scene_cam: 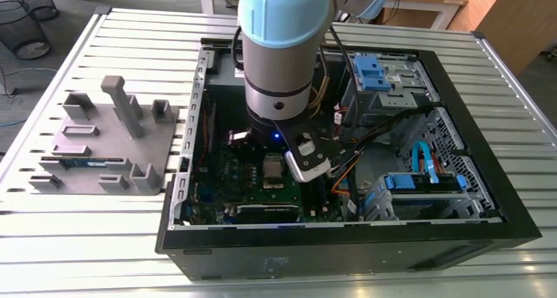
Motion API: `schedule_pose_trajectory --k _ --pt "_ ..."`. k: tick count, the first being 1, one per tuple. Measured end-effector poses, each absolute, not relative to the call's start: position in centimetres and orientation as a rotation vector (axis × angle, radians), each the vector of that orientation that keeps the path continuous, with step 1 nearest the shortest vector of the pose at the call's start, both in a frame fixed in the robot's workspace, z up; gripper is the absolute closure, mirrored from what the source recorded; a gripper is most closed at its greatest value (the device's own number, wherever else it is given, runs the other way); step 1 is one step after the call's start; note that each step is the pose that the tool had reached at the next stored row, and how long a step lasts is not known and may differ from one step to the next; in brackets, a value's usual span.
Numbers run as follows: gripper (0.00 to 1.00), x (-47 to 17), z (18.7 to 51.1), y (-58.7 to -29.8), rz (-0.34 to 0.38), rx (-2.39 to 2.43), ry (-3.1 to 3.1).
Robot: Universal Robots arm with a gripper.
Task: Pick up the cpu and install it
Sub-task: 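Place the cpu into insertion slot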
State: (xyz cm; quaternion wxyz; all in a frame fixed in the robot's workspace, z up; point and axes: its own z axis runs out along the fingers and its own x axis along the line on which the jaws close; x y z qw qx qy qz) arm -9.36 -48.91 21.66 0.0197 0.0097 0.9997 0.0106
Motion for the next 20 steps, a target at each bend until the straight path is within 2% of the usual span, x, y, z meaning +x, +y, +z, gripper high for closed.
schedule_pose_trajectory --k 20 --pt "0.53 -9.2 20.3 -49.0 0.033 0.030 3.102"
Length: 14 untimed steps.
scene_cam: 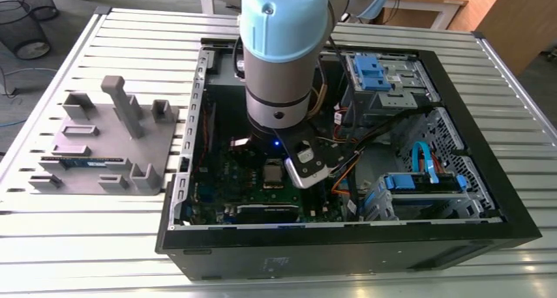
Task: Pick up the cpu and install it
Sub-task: 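Place the cpu into insertion slot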
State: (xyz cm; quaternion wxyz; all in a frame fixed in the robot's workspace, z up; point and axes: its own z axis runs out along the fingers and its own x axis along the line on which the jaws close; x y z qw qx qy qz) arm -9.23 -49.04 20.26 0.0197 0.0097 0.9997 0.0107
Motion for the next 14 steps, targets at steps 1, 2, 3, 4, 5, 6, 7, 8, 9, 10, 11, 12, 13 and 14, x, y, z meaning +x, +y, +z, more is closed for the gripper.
schedule_pose_trajectory --k 1,2,3,4,5,6,7,8,9,10,11,12,13,14 --pt "0.53 -9.20 20.25 -49.04 0.033 0.030 3.102" --pt "0.53 -9.15 20.22 -49.03 0.034 0.030 3.102" --pt "0.53 -9.14 20.18 -49.04 0.034 0.030 3.102" --pt "0.53 -9.14 20.13 -49.04 0.033 0.030 3.102" --pt "0.53 -9.14 20.05 -49.06 0.033 0.030 3.102" --pt "0.53 -9.14 19.95 -49.09 0.033 0.030 3.102" --pt "0.53 -9.13 19.85 -49.13 0.033 0.030 3.102" --pt "0.53 -9.13 19.76 -49.15 0.033 0.030 3.102" --pt "0.53 -9.13 19.70 -49.17 0.033 0.030 3.102" --pt "0.53 -9.13 19.64 -49.18 0.033 0.030 3.102" --pt "0.53 -9.12 19.58 -49.20 0.033 0.030 3.102" --pt "0.53 -9.12 19.51 -49.21 0.033 0.030 3.102" --pt "0.53 -9.12 19.42 -49.21 0.033 0.030 3.102" --pt "0.53 -9.12 19.33 -49.21 0.033 0.030 3.102"
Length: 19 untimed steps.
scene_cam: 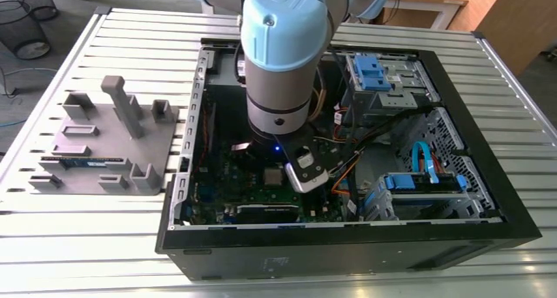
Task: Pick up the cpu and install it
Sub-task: 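Place the cpu into insertion slot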
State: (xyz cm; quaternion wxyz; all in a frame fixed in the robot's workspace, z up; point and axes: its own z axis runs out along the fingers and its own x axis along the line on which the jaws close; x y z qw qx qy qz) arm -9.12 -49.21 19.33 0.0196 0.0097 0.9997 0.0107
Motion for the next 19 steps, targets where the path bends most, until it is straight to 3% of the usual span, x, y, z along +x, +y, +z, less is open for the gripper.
schedule_pose_trajectory --k 19 --pt "0.53 -8.98 18.85 -49.09 0.033 0.030 3.102"
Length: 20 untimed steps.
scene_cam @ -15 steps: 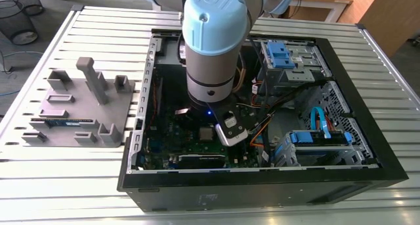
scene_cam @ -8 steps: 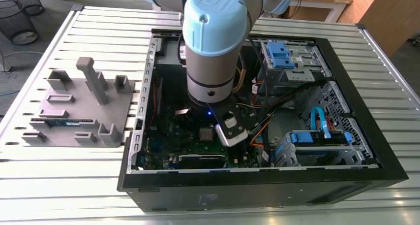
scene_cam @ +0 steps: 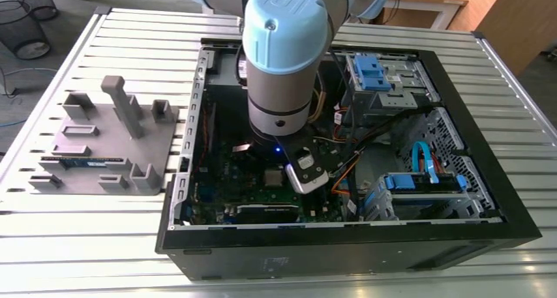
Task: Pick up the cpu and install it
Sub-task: 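Place the cpu into insertion slot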
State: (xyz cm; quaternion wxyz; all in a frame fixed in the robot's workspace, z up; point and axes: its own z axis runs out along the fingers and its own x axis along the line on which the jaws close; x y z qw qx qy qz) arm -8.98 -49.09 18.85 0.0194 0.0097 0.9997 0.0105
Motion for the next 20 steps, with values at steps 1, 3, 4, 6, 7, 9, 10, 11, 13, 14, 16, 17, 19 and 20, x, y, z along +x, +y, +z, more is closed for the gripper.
schedule_pose_trajectory --k 1,3,4,6,7,9,10,11,13,14,16,17,19,20 --pt "0.53 -8.97 18.85 -49.08 0.032 0.030 3.102" --pt "0.53 -8.88 18.83 -49.08 0.033 0.030 3.103" --pt "0.53 -8.82 18.82 -49.08 0.033 0.030 3.103" --pt "0.53 -8.71 18.81 -49.08 0.033 0.030 3.103" --pt "0.53 -8.67 18.80 -49.08 0.033 0.030 3.102" --pt "0.53 -8.65 18.80 -49.08 0.033 0.030 3.102" --pt "0.53 -8.64 18.80 -49.08 0.033 0.030 3.102" --pt "0.53 -8.64 18.80 -49.08 0.033 0.030 3.102" --pt "0.53 -8.63 18.80 -49.08 0.033 0.030 3.102" --pt "0.53 -8.63 18.85 -49.08 0.033 0.030 3.102" --pt "0.53 -8.62 19.01 -49.06 0.035 0.030 3.102" --pt "0.53 -8.60 19.11 -49.06 0.035 0.029 3.101" --pt "0.53 -8.62 19.18 -49.08 0.033 0.029 3.102" --pt "0.53 -8.62 19.19 -49.08 0.033 0.029 3.102"
